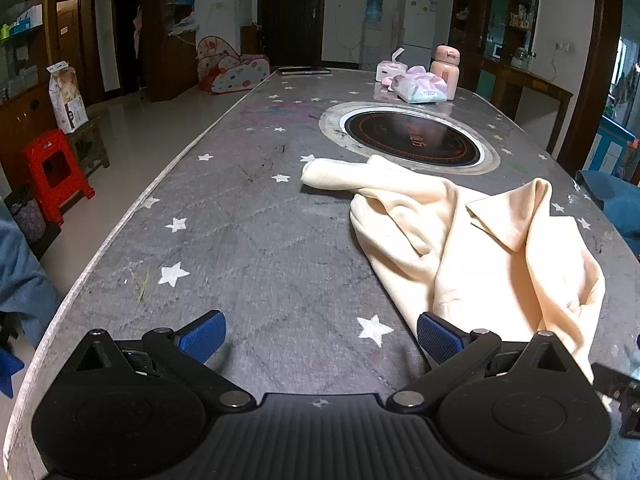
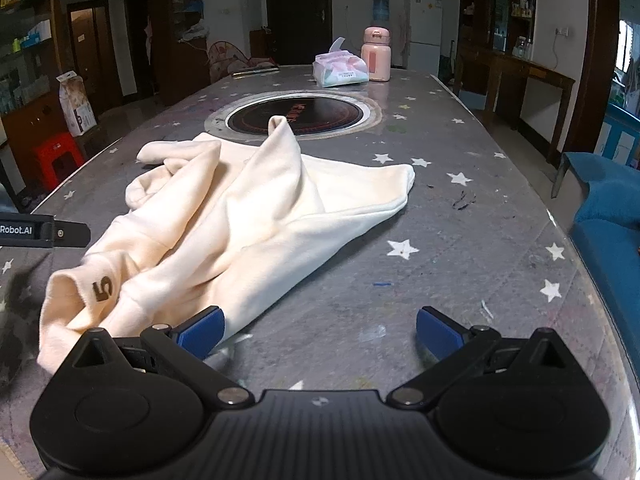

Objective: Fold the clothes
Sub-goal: 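Move both grippers toward the crumpled cream sweatshirt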

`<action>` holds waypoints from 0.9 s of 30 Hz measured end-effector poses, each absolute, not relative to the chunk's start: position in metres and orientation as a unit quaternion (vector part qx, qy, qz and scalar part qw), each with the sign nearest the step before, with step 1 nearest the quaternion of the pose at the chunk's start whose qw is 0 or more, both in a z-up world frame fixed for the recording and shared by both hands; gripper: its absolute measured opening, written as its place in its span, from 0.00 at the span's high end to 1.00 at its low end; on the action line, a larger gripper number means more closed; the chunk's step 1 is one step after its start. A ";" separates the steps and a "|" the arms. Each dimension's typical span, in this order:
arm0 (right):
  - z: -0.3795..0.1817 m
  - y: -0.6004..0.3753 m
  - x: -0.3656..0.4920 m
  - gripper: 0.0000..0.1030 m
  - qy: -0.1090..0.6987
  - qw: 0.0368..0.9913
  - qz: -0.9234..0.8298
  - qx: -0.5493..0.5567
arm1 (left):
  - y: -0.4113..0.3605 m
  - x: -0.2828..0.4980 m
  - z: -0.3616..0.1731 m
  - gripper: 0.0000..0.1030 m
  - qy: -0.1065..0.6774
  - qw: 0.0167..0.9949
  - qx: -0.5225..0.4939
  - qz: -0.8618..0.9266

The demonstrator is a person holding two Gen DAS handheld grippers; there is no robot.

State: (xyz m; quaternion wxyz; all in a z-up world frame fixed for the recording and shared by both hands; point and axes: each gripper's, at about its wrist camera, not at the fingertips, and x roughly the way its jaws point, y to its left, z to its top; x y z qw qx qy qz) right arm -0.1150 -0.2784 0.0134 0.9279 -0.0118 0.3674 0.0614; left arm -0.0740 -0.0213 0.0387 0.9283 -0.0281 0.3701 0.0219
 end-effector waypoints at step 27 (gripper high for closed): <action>0.026 -0.266 -0.136 0.00 0.355 0.932 0.071 -0.001 | -0.037 -0.093 0.048 0.00 0.375 0.926 -0.037 -0.008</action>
